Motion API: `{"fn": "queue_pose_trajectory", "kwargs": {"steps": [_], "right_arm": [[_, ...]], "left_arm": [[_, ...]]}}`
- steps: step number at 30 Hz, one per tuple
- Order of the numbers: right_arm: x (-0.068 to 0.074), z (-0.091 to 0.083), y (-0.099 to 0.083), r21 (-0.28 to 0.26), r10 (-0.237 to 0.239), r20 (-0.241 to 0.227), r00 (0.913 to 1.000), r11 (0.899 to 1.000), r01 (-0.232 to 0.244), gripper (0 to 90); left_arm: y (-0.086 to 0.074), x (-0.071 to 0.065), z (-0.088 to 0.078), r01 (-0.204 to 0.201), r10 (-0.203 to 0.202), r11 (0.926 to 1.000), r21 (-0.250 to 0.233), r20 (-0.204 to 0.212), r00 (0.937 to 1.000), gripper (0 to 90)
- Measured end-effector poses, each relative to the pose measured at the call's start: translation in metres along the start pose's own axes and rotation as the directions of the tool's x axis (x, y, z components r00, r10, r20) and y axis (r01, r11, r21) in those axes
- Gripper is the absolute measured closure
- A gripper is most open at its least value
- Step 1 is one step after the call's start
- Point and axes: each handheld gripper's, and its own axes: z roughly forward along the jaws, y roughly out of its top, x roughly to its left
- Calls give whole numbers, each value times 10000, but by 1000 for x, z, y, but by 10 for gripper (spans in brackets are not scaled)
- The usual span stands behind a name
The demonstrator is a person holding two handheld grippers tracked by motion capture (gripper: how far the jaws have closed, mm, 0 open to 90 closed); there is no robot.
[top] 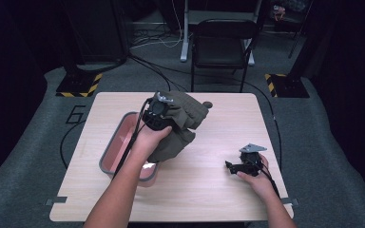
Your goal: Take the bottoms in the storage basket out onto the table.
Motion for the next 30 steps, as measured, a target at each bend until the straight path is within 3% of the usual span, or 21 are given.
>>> {"fn": "queue_pose_trajectory", "kwargs": {"steps": [30], "right_arm": [[1, 0, 0, -39, 116, 46, 9999, 9999, -116, 118]], "left_arm": [[10, -34, 23, -316, 311, 9995, 79, 583, 9978, 685]]}}
